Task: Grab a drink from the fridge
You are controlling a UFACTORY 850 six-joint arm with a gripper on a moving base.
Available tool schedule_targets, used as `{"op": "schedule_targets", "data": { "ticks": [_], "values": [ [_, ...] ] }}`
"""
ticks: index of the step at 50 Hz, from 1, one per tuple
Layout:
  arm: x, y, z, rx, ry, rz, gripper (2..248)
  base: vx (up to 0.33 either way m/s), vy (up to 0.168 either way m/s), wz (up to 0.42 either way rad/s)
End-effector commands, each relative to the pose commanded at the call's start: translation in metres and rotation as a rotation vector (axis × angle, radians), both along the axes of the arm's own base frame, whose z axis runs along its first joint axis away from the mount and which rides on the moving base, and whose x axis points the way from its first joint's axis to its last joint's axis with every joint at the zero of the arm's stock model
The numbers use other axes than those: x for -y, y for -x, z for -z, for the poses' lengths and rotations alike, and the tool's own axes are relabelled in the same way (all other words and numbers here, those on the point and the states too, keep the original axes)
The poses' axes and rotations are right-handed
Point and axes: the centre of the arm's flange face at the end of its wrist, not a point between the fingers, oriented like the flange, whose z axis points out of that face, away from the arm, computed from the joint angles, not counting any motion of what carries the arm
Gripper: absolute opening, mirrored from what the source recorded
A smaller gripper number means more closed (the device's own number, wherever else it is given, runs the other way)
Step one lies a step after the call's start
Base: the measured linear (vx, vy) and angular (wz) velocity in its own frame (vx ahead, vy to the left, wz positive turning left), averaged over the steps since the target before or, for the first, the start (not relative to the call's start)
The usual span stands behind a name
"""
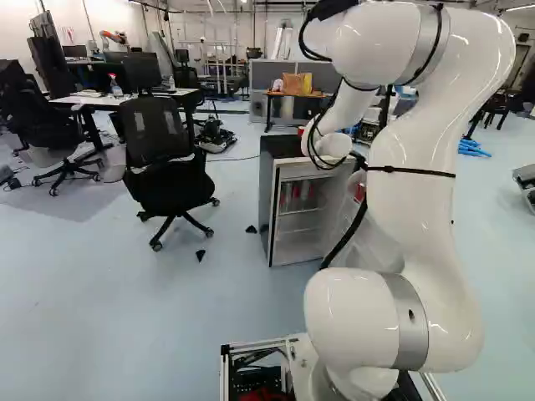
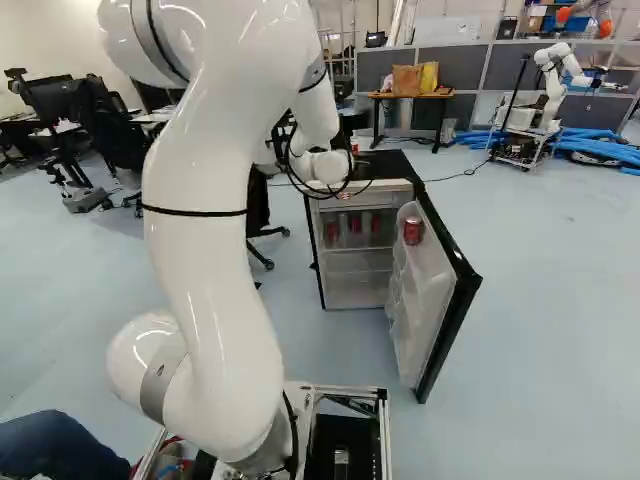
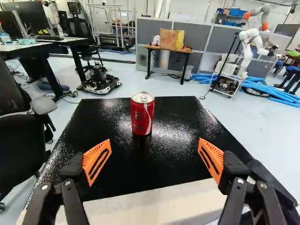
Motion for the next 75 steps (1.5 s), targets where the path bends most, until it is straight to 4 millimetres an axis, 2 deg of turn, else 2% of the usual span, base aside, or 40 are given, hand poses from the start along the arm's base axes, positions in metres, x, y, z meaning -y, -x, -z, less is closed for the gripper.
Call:
{"op": "schedule_targets", "data": {
  "ticks": [28, 55, 75],
  "values": [
    [0.029, 0.056, -0.019, -0.160, -0.062, 0.132, 247, 0.000, 0.000, 0.000],
    [0.061, 0.109, -0.036, -0.287, -0.202, 0.323, 247, 0.000, 0.000, 0.000],
    [0.083, 0.142, -0.050, -0.363, -0.259, 0.402, 247, 0.000, 0.000, 0.000]
  ]
}}
